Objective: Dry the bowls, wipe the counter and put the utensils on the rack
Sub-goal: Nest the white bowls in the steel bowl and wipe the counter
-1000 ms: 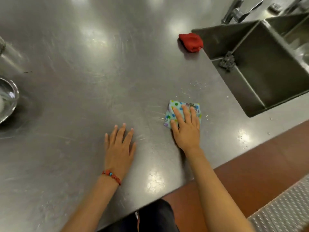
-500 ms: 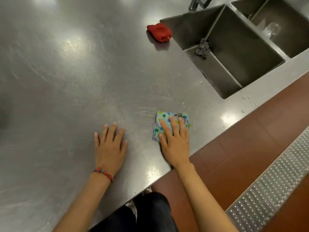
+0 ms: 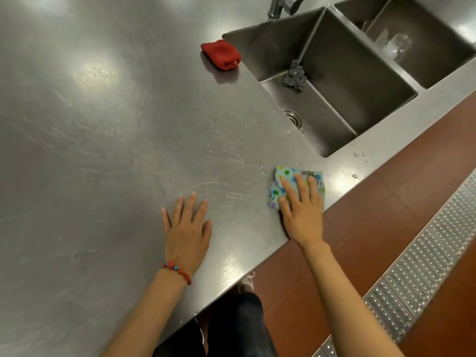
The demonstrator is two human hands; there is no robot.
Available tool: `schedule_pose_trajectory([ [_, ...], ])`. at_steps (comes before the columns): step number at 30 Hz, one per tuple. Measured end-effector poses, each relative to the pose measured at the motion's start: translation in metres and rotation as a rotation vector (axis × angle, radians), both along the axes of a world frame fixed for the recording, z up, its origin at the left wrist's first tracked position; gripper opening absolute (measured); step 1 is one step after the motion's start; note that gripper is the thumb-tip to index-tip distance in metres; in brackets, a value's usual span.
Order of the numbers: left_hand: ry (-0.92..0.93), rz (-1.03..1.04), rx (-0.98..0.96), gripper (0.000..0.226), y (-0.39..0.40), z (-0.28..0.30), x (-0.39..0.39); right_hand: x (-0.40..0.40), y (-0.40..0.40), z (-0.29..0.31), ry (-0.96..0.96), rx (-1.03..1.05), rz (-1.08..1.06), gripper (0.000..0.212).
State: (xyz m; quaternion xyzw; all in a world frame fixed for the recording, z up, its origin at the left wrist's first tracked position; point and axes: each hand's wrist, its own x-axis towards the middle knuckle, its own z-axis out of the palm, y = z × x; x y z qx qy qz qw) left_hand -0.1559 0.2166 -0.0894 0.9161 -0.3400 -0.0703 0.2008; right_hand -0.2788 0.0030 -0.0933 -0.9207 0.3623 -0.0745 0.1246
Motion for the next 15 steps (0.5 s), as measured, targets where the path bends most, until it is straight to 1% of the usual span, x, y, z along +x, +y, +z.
schedule_pose_trajectory([
  [1, 0.002, 0.01, 0.006, 0.043, -0.007, 0.0, 0.001, 0.0, 0.007, -0.001, -0.013, -0.011, 0.036, 0.044],
  [3, 0.002, 0.03, 0.012, 0.044, -0.02, 0.0, 0.004, -0.008, 0.017, -0.005, 0.003, -0.008, 0.201, 0.044],
  [5, -0.008, 0.053, 0.013, 0.041, -0.036, 0.0, 0.007, -0.016, -0.005, -0.003, 0.054, -0.004, 0.387, 0.044],
  [6, -0.013, 0.065, 0.024, 0.04, -0.043, 0.001, 0.009, -0.012, -0.027, -0.001, 0.063, -0.016, 0.42, 0.044],
  [7, -0.013, 0.082, 0.035, 0.041, -0.049, 0.001, 0.011, -0.005, -0.046, 0.002, 0.064, -0.023, 0.391, 0.045],
  [9, 0.003, 0.142, 0.035, 0.041, -0.059, 0.0, 0.012, 0.014, -0.079, 0.007, 0.078, 0.007, 0.256, 0.044],
  [11, 0.028, 0.185, 0.047, 0.043, -0.064, -0.002, 0.011, 0.025, -0.088, 0.007, 0.06, 0.008, 0.193, 0.045],
  [13, 0.027, 0.202, 0.068, 0.048, -0.066, -0.003, 0.008, 0.025, -0.077, 0.002, 0.038, 0.001, 0.26, 0.047],
  [15, 0.022, 0.242, 0.076, 0.048, -0.07, -0.004, 0.007, 0.022, -0.059, -0.006, 0.046, 0.008, 0.405, 0.047],
])
